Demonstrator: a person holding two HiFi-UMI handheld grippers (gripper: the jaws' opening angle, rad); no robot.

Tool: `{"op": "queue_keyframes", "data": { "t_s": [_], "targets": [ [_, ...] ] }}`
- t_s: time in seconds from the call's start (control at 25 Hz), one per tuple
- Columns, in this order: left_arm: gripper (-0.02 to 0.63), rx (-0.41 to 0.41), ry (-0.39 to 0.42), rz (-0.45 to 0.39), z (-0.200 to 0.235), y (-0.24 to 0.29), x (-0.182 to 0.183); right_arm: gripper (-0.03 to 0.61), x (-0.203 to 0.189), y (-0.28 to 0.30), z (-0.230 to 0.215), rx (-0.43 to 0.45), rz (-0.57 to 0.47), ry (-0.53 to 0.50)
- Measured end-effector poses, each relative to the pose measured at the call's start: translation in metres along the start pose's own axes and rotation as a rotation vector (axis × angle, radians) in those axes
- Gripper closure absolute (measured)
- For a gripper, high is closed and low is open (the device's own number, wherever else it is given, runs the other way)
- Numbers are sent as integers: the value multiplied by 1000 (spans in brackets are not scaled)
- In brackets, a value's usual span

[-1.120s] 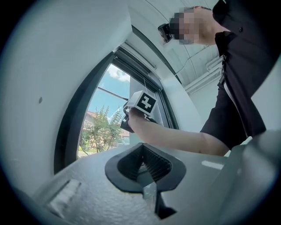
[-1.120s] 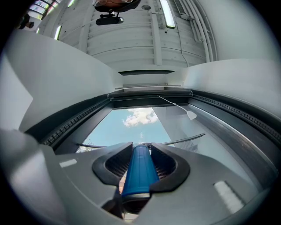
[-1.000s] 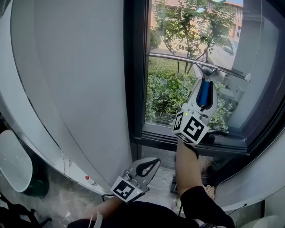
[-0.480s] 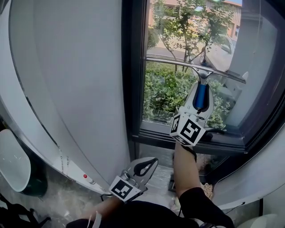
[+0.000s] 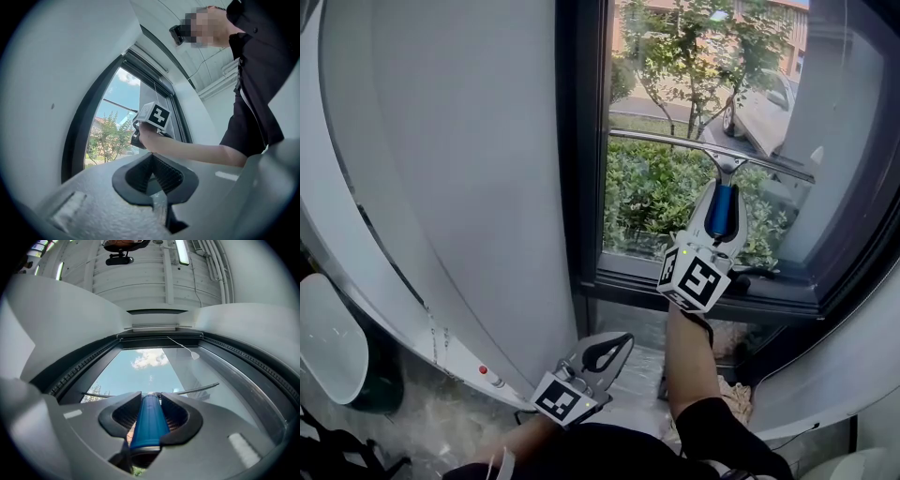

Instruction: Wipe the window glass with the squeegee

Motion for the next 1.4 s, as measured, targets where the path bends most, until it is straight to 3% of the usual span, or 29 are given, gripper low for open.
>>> {"op": "queue_keyframes", "data": {
  "t_s": [1.4],
  "targets": [
    [614, 59, -70, 45, -5, -21, -20, 449, -31, -41, -2, 12, 107, 0]
  ]
}}
Point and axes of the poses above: the fingertips, and each gripper's own axes: y forward along the fingers, z to its left, x out of its top, the point moved 2 cm from there along -y, backward along the fingers, and after that the axes turned 1 degree about z, right-handed, at the moved point
